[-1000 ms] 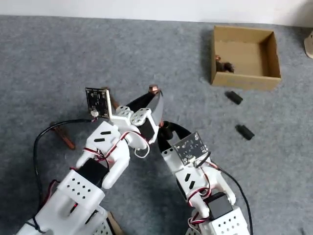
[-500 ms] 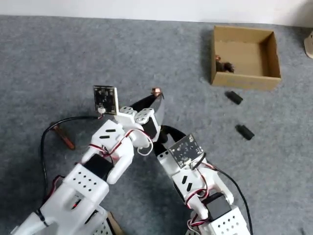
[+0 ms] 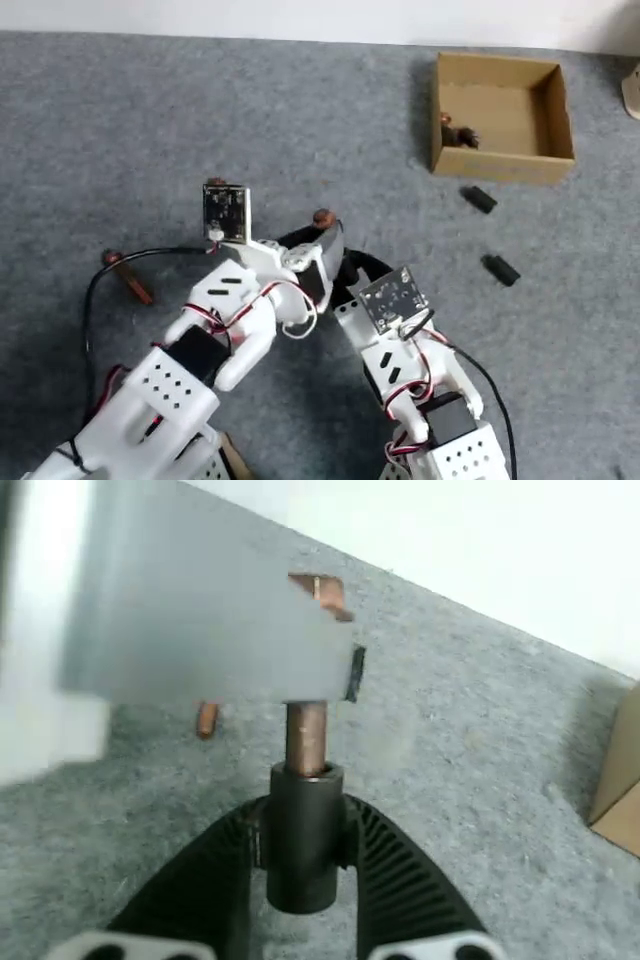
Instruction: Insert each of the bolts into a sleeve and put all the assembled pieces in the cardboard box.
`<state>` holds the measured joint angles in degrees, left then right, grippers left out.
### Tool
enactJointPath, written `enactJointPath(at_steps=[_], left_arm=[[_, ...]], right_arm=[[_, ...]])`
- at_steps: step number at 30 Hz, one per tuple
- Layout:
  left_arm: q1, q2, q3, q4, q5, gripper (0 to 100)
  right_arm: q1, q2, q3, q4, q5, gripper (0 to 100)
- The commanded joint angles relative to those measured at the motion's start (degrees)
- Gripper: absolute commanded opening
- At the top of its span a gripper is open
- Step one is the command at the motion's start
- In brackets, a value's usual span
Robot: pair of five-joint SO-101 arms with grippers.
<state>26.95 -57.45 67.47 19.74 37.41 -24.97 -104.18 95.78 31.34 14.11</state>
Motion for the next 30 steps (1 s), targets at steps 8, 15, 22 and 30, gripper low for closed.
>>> enactJointPath(at_steps=[8, 15, 22, 30], left_arm=[[2.9, -1.2, 2.9, 6.4, -10.8, 16], [2.7, -1.6, 2.2, 18.9, -10.5, 40], [-2.7, -1.6, -3.0, 29.8, -10.5, 40], [-10.9, -1.6, -4.4, 33.8, -10.5, 40]], right_arm=[[2.6, -1.0, 5.3, -1.9, -0.8, 0.5], [2.8, -1.0, 4.0, 1.6, -0.8, 0.5], [11.6, -1.0, -5.1, 12.1, -0.7, 0.5], [16.5, 8.2, -10.2, 12.0, 2.0, 0.5]])
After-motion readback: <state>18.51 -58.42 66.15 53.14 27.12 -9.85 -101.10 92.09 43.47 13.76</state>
